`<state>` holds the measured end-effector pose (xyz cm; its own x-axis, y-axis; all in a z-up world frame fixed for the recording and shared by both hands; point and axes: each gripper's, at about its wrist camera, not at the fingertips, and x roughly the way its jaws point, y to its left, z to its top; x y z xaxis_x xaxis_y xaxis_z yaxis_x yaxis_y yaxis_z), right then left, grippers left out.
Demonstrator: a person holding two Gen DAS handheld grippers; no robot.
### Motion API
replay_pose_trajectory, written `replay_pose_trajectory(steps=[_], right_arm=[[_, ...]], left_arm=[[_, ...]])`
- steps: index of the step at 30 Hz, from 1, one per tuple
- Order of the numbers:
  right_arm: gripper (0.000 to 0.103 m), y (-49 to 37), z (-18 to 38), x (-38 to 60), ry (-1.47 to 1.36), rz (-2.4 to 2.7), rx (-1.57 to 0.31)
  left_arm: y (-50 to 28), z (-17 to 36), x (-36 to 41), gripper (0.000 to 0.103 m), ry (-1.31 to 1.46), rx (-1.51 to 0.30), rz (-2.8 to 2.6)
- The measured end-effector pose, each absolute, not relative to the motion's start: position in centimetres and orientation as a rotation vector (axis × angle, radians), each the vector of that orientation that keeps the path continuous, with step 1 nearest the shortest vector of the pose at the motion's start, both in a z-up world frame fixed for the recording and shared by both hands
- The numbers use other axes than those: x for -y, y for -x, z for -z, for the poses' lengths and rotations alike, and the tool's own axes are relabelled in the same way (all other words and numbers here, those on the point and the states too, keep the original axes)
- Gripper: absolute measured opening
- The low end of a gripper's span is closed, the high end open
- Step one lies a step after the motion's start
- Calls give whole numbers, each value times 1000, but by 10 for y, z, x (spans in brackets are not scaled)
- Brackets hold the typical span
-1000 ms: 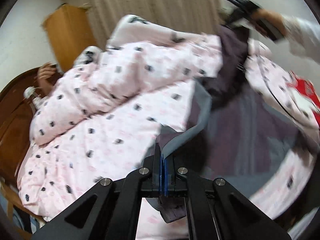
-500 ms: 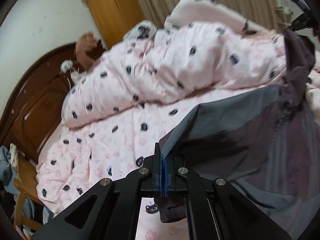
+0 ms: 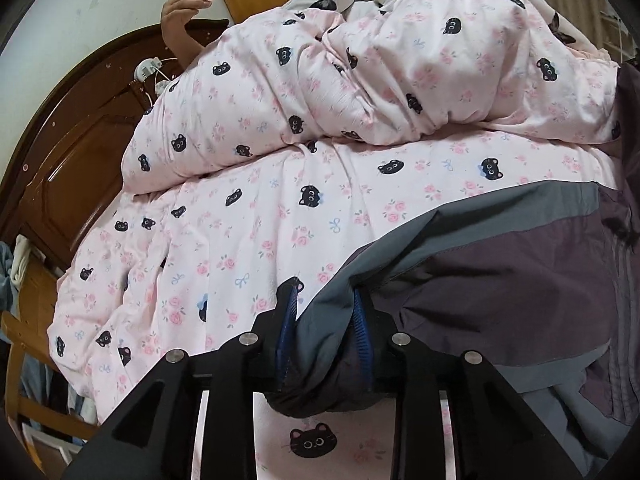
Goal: Fold clothes
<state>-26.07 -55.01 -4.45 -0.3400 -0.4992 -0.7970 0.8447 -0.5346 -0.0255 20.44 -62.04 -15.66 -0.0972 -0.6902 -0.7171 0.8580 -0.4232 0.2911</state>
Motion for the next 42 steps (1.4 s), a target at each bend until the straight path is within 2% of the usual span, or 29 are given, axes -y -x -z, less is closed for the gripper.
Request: replay_pose_trajectory(steps=[4,8,13,17,20,26,30,34,42], right_arm=[[68,268,38,536,-950,1994,-565],[68,276,20,515,-919,2040,-493],[71,279,-7,485,-910,2020,-410],[71,245,-10,440,-878,1937,-373],[71,204,10,389,-887,1856,-356],[71,104,79,282,-911,1728,-415],[71,50,131,229,-993,1671,-456],[71,27,166,201,-1118,1603,-377],[71,44,204,208,-1293,1532,-72]], left_arm=[[-219,146,618,33,-915,-327,1766],[-241,126,615,34,-792,-442,1783],[-249,106,591,36,-796,-399,1836],[-238,119,538,48,-896,-347,1931],[-233,146,498,48,-1003,-358,1990],[-234,181,413,48,-1161,-186,2079],[-235,192,381,48,-1213,-210,2151],[-234,202,365,48,-1204,-226,2178],[-232,205,355,48,-1159,-265,2183]])
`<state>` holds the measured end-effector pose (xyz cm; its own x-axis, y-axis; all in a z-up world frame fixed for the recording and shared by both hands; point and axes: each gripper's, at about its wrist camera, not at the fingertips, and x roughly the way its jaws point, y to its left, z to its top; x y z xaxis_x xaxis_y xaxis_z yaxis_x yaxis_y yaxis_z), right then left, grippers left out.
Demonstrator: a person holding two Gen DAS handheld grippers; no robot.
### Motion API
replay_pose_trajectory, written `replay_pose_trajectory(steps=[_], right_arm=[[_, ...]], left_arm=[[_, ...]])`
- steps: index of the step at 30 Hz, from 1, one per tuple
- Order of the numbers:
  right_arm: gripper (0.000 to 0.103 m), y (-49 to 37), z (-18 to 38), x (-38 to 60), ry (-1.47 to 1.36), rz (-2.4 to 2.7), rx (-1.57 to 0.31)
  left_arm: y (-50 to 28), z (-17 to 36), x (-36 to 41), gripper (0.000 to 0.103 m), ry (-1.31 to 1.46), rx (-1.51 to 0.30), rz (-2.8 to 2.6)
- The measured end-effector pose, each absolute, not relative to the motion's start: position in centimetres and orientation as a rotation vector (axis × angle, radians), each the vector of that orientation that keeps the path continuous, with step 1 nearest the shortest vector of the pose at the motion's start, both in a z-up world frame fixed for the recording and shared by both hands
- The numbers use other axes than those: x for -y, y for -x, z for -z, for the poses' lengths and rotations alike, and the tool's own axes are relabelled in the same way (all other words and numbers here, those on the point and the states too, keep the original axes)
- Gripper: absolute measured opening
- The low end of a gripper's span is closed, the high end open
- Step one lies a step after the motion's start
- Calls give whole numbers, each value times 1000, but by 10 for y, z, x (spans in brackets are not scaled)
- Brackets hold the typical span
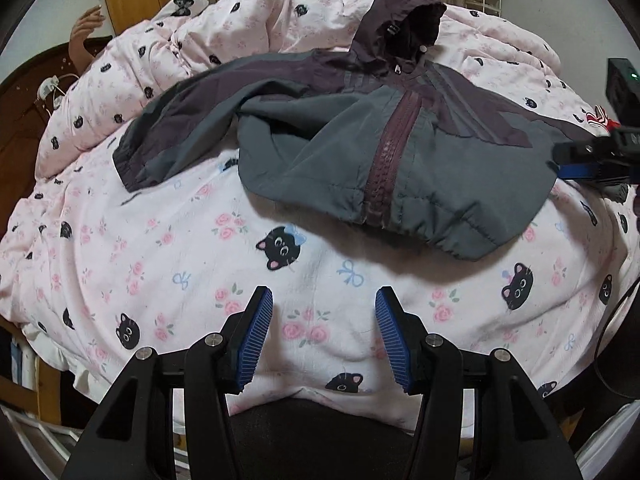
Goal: Fold clothes
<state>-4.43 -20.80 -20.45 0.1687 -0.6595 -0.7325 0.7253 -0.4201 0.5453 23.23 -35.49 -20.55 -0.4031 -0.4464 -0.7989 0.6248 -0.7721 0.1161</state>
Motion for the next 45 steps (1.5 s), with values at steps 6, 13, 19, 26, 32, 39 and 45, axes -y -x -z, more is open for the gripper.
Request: replay_pose_trajectory(steps=[6,13,19,26,32,39,45], right_arm=[[15,56,219,224,-1336,1483,61],[7,73,175,212,-1258,1429,135],[7,116,99,182,-1164,1484,236],[14,162,84,162,-1197,1678,173],[62,143,116,144,-1223,1711,26],[62,104,161,131,-1245,1599,-115],[62,101,181,138,-1266,1575,-108]], left_arm=[[-229,203,354,48,-1144,-280,2180],[-220,199,354,48,-1120,-262,2193],[-197,194,349,48,-1099,-197,2216],[-160,209,340,48,-1160,-59,2180],[-168,206,352,55,-1137,-67,2172],[-173,194,379,67,-1110,-104,2277],[-144,203,392,68,-1190,-98,2347]])
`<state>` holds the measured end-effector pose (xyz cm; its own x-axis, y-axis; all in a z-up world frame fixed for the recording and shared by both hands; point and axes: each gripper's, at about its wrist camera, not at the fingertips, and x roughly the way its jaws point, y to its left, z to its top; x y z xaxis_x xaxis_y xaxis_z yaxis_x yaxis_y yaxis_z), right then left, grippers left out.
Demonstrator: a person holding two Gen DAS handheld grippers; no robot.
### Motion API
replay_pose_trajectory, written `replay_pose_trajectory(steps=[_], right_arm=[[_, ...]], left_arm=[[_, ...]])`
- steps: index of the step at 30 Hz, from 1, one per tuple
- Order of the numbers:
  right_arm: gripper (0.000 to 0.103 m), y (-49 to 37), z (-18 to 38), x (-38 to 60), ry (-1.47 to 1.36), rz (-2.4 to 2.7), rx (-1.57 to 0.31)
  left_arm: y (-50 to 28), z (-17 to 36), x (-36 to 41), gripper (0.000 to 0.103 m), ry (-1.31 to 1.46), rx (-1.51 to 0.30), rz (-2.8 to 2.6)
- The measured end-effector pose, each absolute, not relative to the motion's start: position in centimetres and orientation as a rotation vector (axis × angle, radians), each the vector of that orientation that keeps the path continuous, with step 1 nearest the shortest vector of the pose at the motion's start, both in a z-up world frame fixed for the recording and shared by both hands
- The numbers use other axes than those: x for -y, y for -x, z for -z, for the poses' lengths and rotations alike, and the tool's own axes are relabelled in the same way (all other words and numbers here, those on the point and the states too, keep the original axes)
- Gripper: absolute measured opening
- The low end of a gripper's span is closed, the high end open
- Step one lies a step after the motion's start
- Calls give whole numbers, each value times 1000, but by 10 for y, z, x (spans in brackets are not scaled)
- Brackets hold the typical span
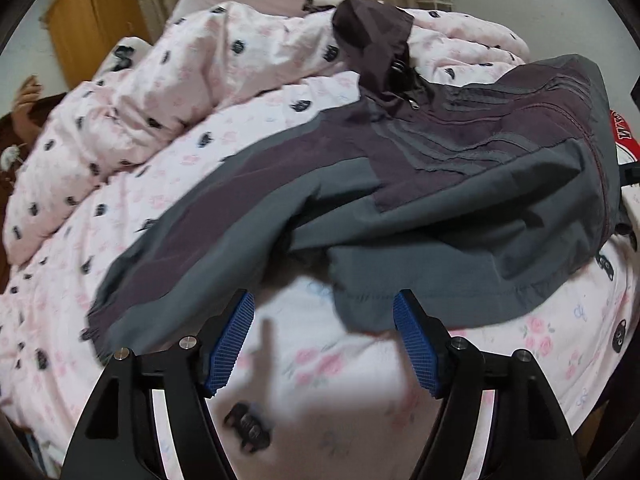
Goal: Fold clothes
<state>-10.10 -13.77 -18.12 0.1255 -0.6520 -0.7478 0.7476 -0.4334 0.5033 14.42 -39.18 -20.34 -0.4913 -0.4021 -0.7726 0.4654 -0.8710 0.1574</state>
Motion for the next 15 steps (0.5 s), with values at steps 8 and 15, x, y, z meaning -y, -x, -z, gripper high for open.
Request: replay_pose_trajectory(steps=[8,15], right_arm=[[56,109,196,151,-1288,1547,-38],[5,103,167,149,-1203,1517,-34]], left_arm=[[-131,217,403,19,-1233,-376,2408],[-143,177,389,11,-1132,-417,2443]])
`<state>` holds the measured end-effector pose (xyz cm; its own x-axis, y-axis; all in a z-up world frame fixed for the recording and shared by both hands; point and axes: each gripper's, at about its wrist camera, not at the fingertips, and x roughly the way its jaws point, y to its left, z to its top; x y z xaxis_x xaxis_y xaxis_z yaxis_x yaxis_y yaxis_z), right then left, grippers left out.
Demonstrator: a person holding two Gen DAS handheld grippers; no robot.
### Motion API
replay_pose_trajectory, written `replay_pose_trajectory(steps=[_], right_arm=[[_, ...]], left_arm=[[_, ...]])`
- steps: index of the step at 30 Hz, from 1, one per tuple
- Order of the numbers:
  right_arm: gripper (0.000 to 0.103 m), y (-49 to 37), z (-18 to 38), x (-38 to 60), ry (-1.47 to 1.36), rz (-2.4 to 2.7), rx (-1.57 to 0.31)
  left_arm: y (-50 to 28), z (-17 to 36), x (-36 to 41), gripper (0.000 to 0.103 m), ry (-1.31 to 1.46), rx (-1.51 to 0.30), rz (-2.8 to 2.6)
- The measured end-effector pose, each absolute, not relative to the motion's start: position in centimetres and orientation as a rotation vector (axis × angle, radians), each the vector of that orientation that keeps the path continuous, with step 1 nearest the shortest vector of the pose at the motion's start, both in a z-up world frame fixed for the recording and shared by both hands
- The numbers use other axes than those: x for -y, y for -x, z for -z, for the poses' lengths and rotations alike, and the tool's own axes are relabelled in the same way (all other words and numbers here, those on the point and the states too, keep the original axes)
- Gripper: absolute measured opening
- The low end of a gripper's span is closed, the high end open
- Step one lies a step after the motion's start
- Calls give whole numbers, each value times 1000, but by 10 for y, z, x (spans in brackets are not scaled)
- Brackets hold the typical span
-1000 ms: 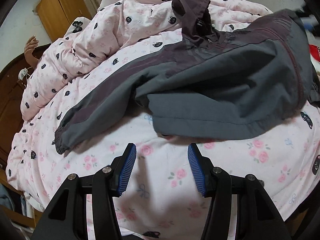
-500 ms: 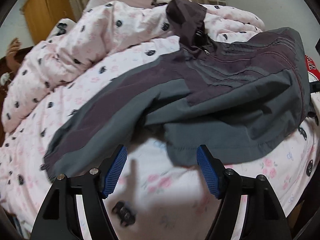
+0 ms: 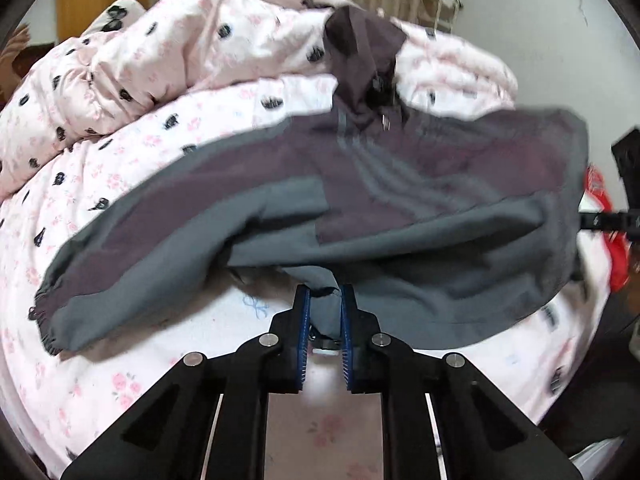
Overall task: Fold clothes
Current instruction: 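Grasp the jacket hem with the left gripper and pull it straight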
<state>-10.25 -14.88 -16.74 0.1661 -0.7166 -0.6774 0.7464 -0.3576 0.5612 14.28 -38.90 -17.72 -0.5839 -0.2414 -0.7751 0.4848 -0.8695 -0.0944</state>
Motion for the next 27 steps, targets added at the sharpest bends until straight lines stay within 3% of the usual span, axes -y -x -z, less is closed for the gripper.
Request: replay_pose_trajectory(steps=[12,15,20,22,24,27], right_arm=[[1,79,39,104,-953,1438,59],[1,70,26,100,-939,1396,68],[3,61,53,96,-1007,1499,-120],[16,58,74,92,-1030,1590,-227],[57,54,95,88,-1046,1683,-341],[61,44,129,80,-1066,1743,-511]], left_arm=[[-211,52,351,9,-906,-373,2533],[-221,52,347,8,-956,-367,2504],[-228,90,344,8,-1084,-392,2386],[-234,104,345,8,-1111,-410,2335],[-240,111,347,7,-1101,-455,2320],[-249,121,349,5,-1085,-519,2299]])
